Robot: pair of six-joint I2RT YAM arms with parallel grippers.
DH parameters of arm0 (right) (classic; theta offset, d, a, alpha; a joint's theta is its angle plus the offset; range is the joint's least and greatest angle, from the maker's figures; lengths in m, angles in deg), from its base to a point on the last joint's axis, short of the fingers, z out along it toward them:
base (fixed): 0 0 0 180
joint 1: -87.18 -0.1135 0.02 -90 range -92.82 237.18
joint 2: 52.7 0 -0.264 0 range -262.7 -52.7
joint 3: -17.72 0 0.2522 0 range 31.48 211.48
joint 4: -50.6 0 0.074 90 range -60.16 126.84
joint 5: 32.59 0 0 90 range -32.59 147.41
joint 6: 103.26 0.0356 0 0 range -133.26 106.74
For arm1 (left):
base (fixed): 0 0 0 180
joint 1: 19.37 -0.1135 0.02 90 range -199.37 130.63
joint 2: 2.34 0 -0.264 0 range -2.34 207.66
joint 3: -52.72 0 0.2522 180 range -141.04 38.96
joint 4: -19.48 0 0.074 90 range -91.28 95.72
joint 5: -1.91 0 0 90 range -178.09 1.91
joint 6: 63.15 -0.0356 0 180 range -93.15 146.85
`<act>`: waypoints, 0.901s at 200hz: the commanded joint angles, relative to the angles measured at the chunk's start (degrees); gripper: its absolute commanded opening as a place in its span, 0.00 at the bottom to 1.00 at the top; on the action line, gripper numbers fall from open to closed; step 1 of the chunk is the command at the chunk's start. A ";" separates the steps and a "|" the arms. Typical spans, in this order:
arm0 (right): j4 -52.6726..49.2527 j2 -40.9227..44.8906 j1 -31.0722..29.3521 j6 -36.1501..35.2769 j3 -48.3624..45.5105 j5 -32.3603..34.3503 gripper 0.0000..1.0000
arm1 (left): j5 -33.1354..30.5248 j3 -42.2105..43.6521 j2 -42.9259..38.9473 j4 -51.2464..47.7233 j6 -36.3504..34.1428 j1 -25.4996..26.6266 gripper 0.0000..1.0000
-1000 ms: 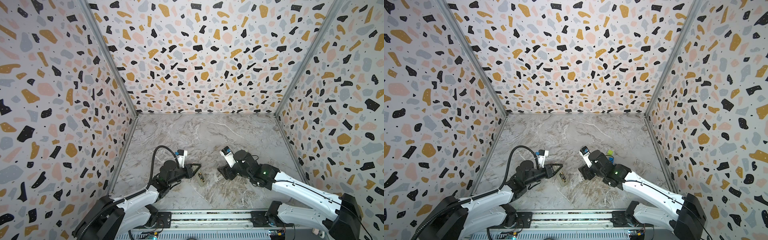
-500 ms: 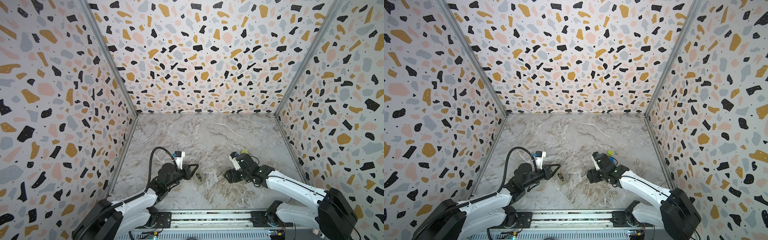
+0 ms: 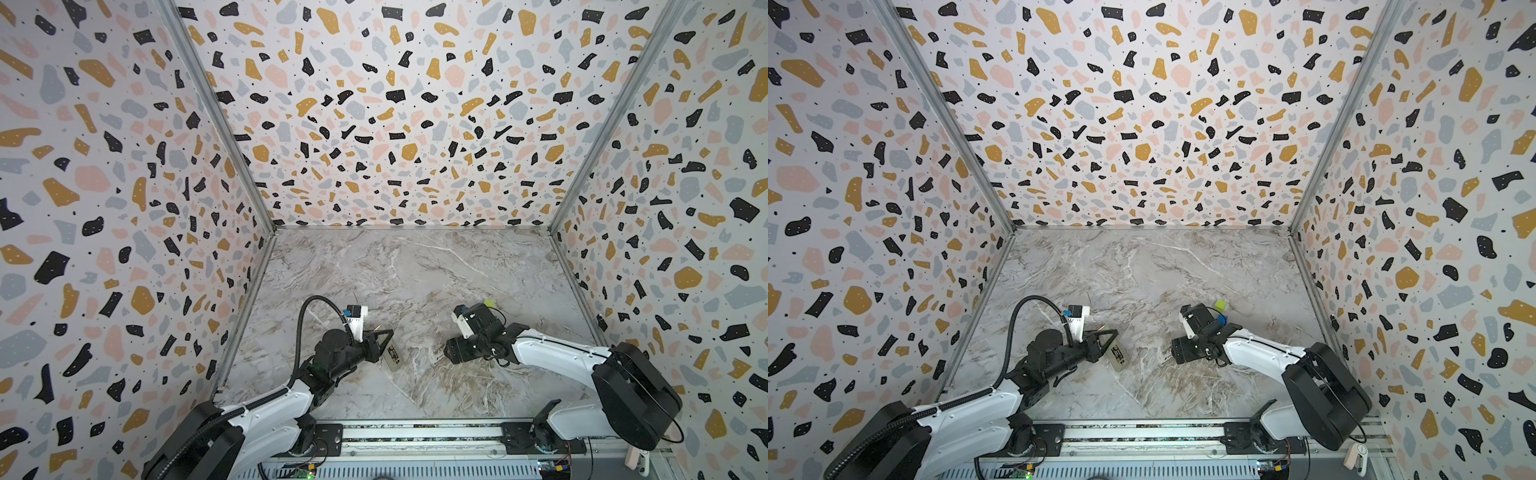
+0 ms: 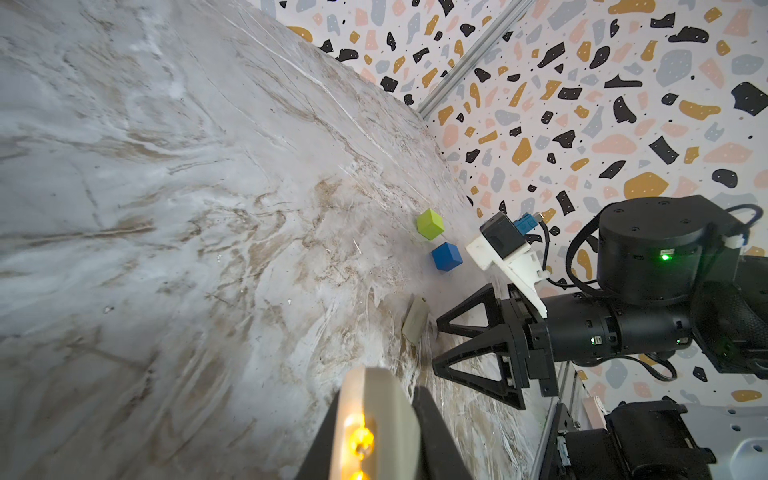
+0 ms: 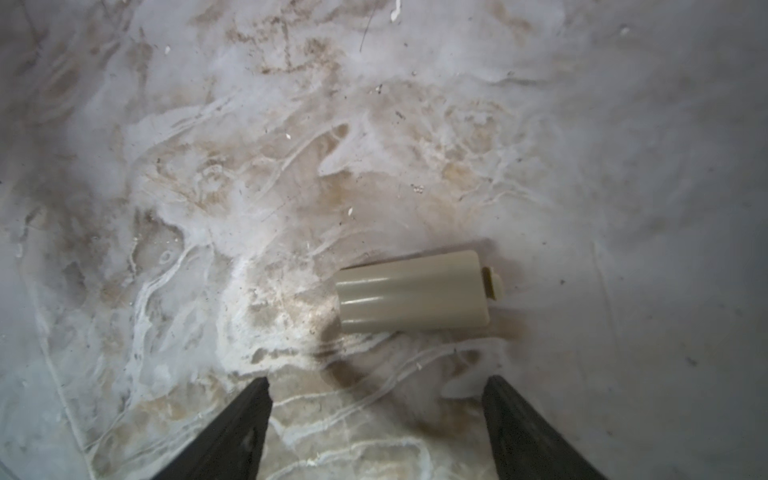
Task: Load the batteries into the remote control
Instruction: 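Move the open right gripper over the beige battery cover on the table, then lower the right gripper onto the beige battery cover and close on it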
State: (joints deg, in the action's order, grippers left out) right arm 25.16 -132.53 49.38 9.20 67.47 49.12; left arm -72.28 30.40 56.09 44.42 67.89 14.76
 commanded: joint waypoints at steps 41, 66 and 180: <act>1.58 -6.24 0.78 -3.94 6.04 -0.13 0.79 | -0.72 1.00 0.67 5.09 -1.42 -0.28 0.00; 1.34 -8.54 0.98 -5.03 7.73 -0.09 0.77 | -0.26 0.61 1.68 5.35 -1.57 -0.29 0.00; -6.30 -19.14 -1.15 -11.61 18.08 0.75 0.67 | 0.45 0.38 2.69 6.32 -1.42 -0.31 0.00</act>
State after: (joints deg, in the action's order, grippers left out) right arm 24.48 -149.16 49.70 -0.31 83.38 49.14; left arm -72.54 31.01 58.58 46.15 67.36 14.76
